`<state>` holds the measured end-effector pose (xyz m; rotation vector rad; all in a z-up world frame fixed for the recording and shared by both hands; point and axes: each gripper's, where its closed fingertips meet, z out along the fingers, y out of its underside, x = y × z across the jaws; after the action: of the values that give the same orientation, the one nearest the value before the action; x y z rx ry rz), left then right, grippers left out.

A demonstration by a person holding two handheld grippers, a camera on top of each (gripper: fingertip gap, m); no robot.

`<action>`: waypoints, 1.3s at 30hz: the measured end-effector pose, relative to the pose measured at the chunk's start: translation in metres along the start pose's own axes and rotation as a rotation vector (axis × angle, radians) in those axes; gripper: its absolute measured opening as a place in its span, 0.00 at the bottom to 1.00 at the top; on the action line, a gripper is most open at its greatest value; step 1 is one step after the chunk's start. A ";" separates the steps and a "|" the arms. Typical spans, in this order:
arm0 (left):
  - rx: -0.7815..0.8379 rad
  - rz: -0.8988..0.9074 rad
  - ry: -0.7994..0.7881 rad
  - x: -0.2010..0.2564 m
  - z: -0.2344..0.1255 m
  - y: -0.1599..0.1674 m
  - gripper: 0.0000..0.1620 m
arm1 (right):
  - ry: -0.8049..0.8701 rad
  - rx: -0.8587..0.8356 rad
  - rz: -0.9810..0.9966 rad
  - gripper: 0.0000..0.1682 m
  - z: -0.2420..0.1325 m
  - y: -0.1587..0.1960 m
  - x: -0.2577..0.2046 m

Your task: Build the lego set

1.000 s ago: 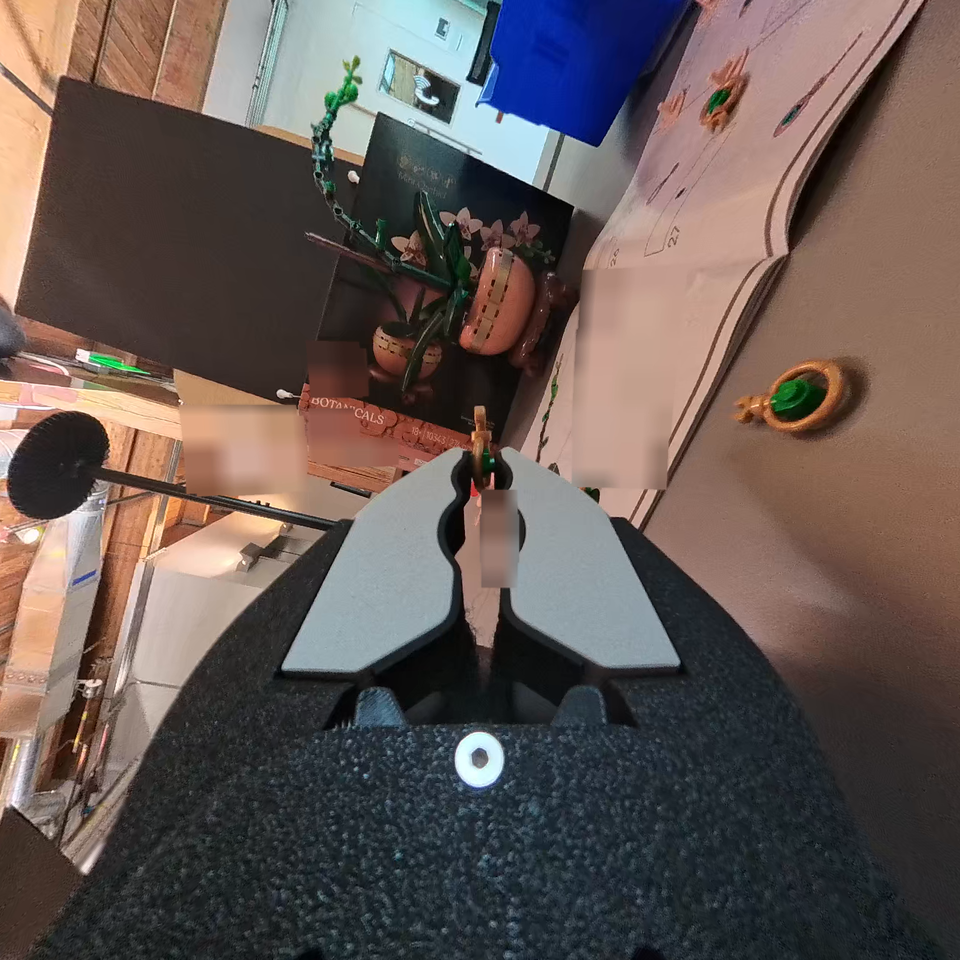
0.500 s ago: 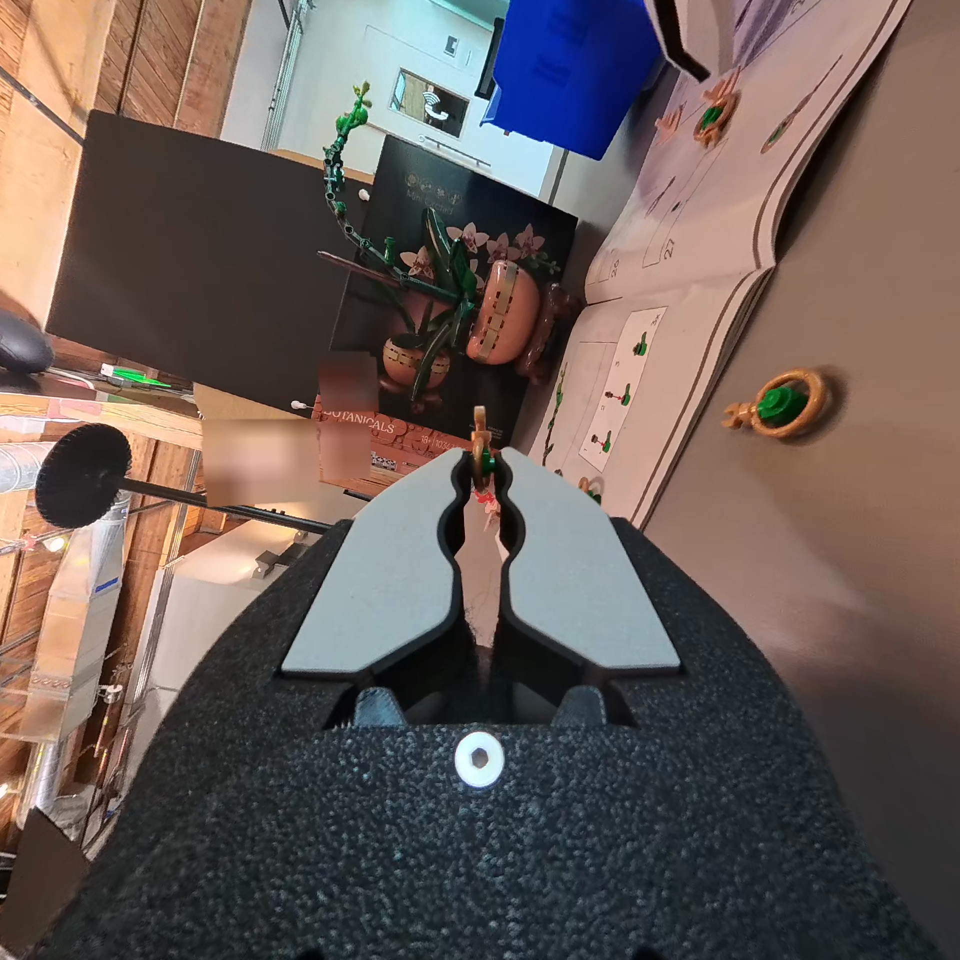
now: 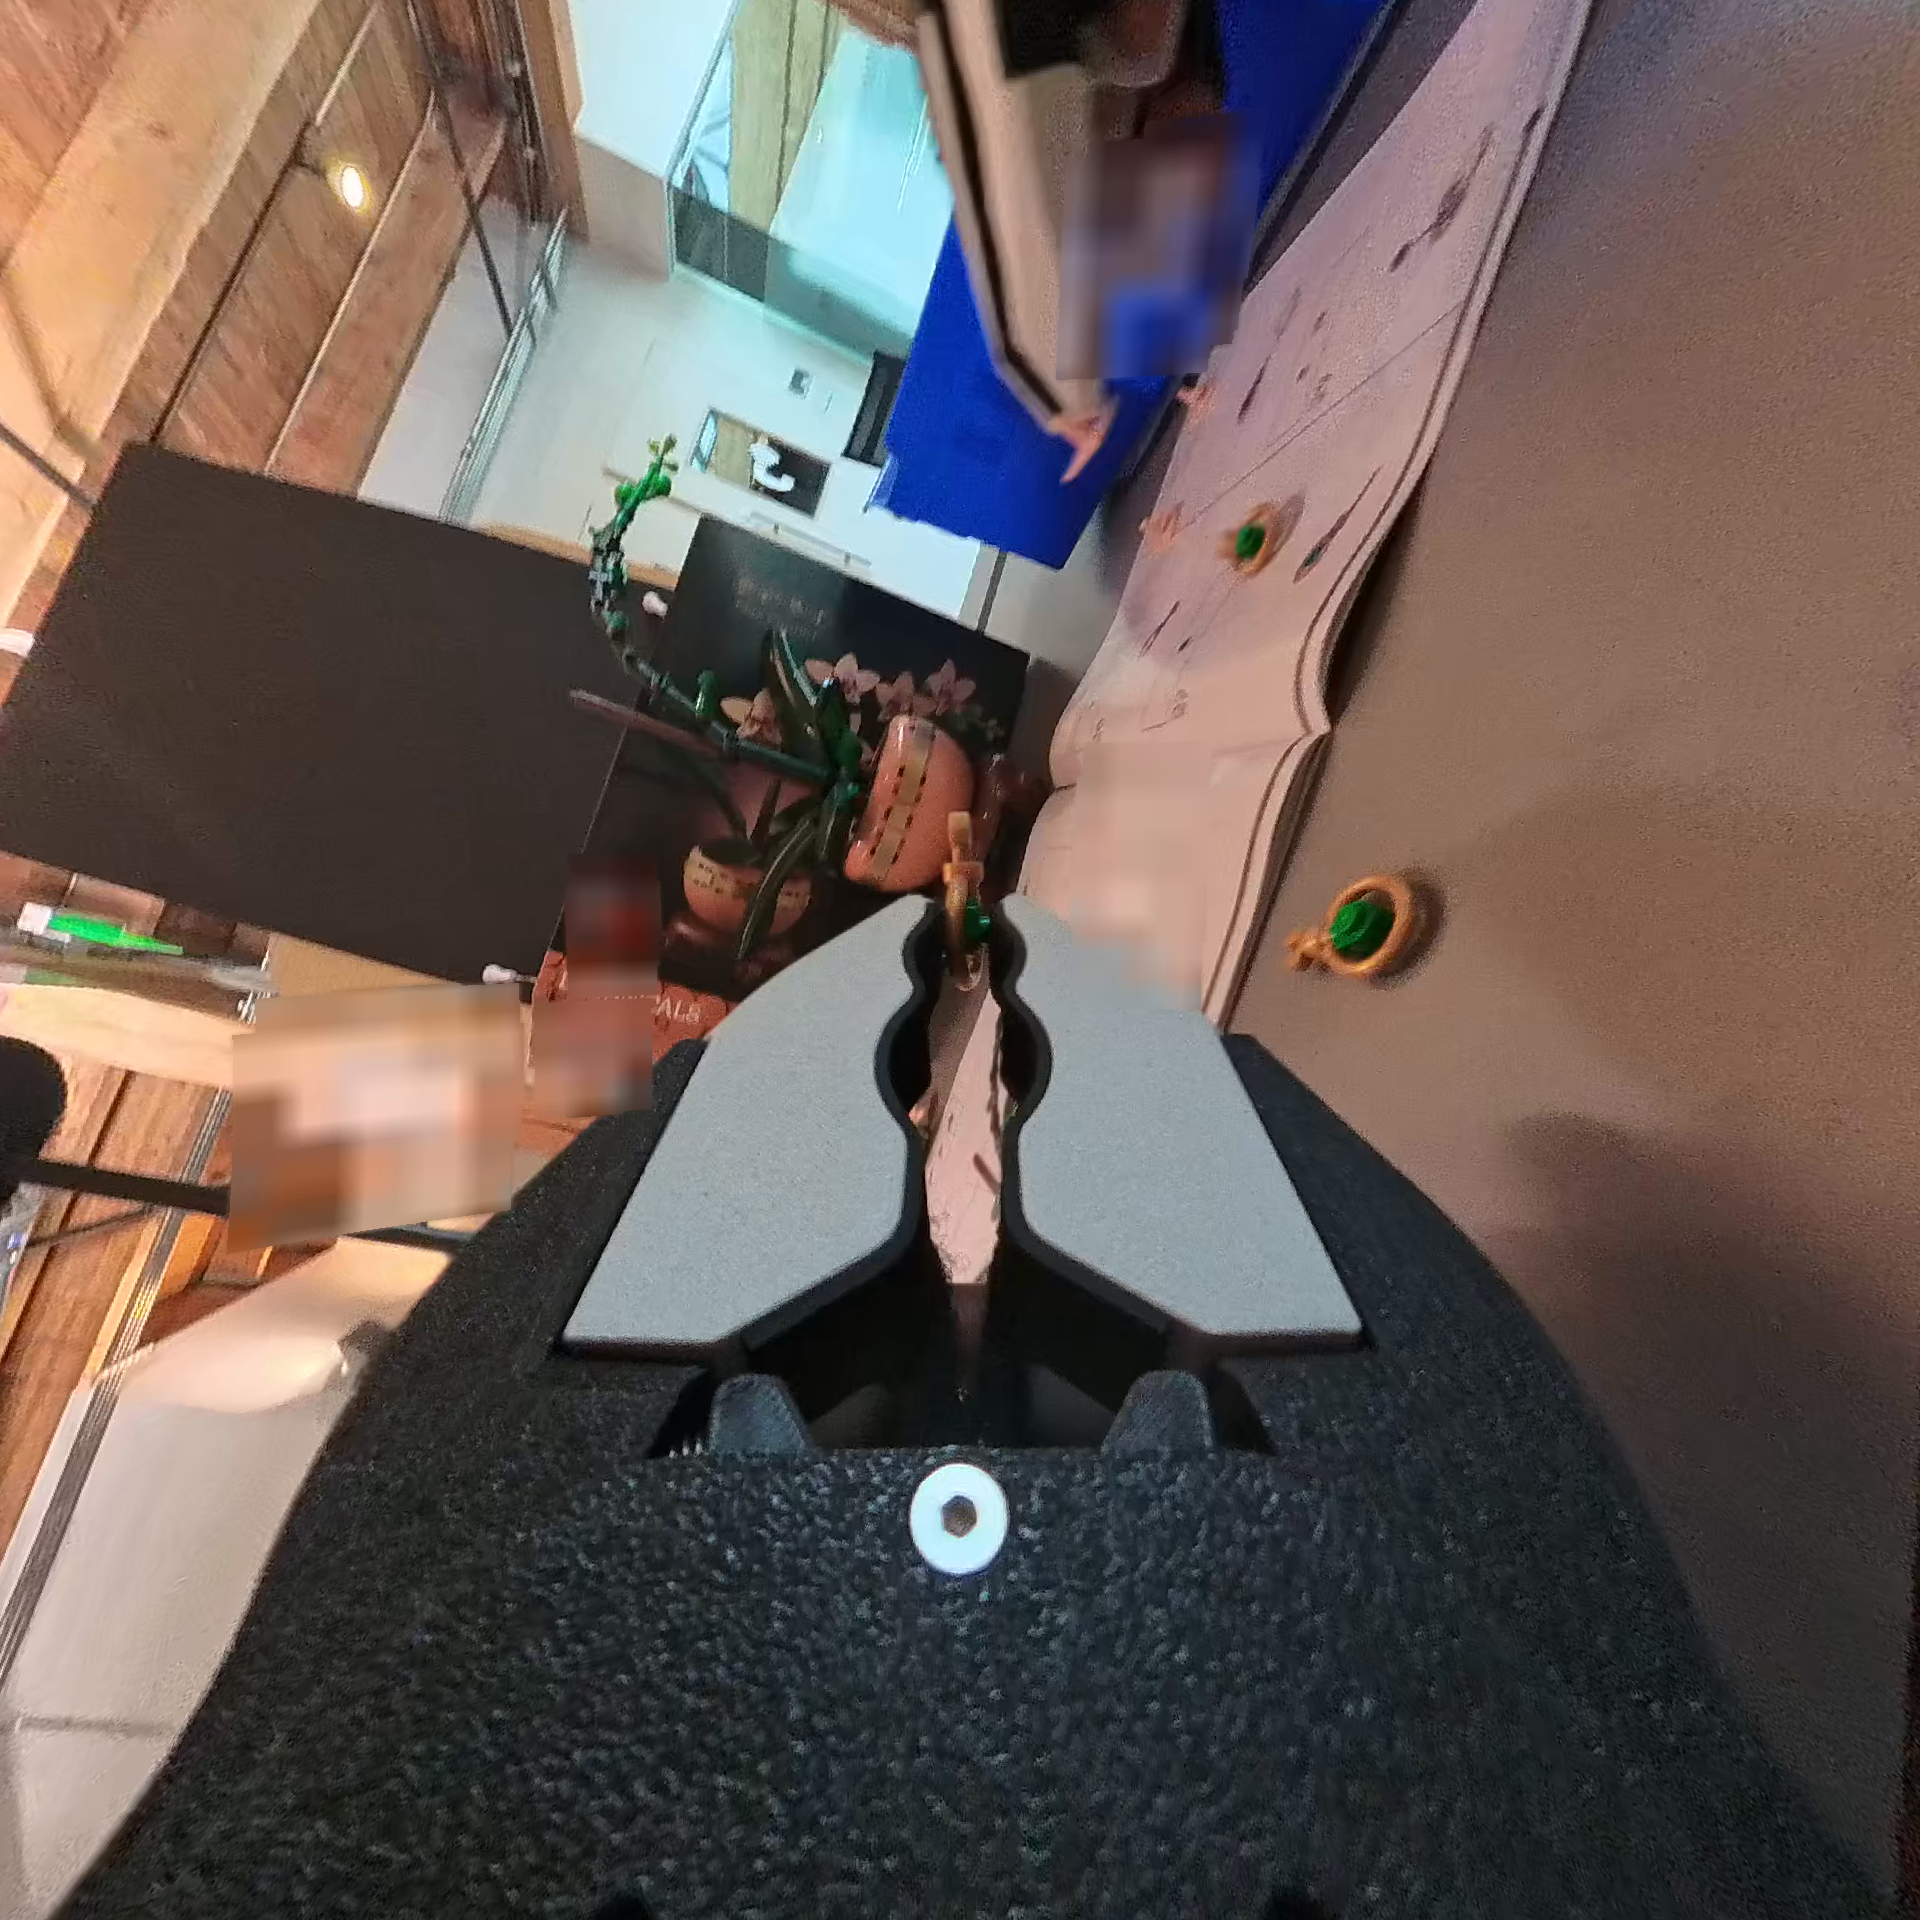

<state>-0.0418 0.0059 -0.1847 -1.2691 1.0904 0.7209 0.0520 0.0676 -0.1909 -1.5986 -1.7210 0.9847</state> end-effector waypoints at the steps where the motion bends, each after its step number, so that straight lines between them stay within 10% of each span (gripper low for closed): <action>1: 0.016 0.006 0.009 0.002 0.000 -0.003 0.04 | -0.064 0.036 -0.024 0.01 0.005 -0.010 -0.019; 39: -0.150 0.511 0.069 0.034 0.018 -0.011 0.04 | -0.082 0.100 0.077 0.00 0.066 0.006 -0.050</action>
<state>-0.0159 0.0162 -0.2132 -1.1529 1.4613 1.1652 0.0070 0.0098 -0.2294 -1.5907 -1.6468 1.1703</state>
